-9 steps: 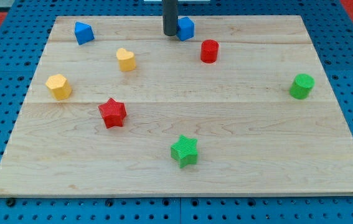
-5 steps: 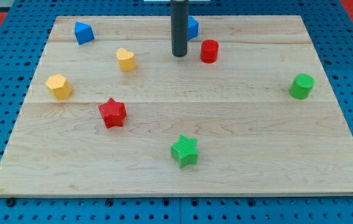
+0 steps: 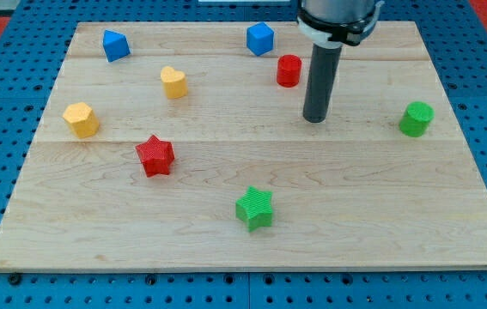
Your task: Move your arm towards red star
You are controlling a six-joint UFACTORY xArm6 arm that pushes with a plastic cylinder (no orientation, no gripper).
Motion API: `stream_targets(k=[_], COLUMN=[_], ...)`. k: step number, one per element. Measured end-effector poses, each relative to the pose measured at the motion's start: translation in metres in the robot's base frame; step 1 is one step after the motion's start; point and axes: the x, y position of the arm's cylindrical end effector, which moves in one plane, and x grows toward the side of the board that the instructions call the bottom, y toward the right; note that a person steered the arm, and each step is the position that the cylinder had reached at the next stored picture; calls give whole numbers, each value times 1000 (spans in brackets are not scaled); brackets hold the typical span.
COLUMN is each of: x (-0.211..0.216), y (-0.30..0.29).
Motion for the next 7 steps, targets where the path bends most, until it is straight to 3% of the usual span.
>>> stream_targets(k=[1, 3, 4, 7], x=[-5, 94, 109, 50], y=[14, 24, 84, -21])
